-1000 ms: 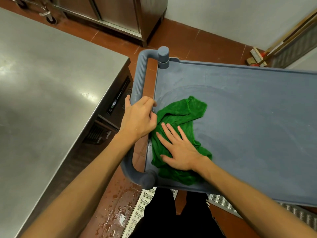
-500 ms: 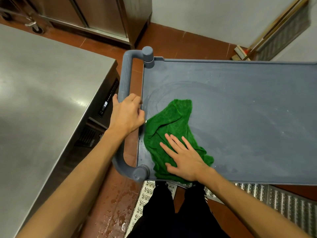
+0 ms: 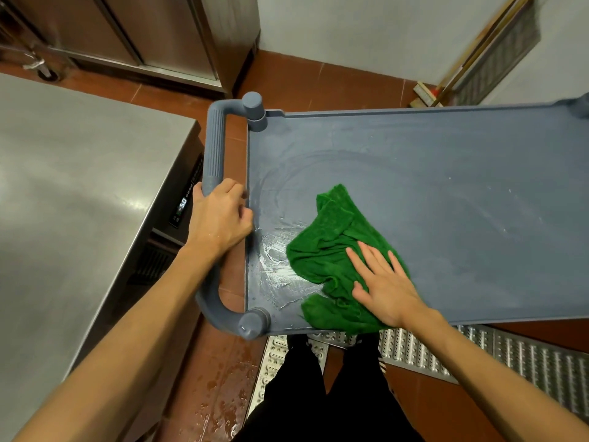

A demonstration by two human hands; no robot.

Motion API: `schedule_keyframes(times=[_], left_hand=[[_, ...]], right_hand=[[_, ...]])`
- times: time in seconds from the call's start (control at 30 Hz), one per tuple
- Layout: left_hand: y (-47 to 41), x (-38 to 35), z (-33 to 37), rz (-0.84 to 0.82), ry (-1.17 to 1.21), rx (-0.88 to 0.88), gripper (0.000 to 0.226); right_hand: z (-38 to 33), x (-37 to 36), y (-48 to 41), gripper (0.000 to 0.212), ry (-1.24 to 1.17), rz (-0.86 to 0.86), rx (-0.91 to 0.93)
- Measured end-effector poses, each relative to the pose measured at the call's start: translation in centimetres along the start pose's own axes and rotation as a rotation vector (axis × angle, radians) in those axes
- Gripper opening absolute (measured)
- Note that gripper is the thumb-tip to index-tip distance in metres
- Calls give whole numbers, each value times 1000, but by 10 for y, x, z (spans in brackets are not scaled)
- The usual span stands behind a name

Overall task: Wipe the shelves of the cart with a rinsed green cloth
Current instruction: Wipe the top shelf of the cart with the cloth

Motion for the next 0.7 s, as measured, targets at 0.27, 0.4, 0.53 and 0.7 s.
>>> schedule_keyframes(times=[0.27, 0.4, 0.53, 0.7], left_hand=[[-1, -1, -2, 21, 19, -11, 19], [1, 0, -2, 37, 38, -29, 23], [2, 1, -2, 69, 79, -53, 19], [6, 3, -6, 125, 211, -87, 25]], right_hand=[[99, 2, 48, 76, -35, -15, -230], [111, 8, 55, 69, -110, 1, -168], [116, 16, 55, 53, -361, 260, -109], [118, 14, 55, 44, -315, 558, -104]])
Point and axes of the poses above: each hand's wrist, its own y-axis away from the middle knuckle, its own x-axis out of the back of the hand, z = x × y, the point moved 2 cm from there along -y, towards the middle knuckle, and after that the axes turned 4 degrees about x, right-handed, at the moved point
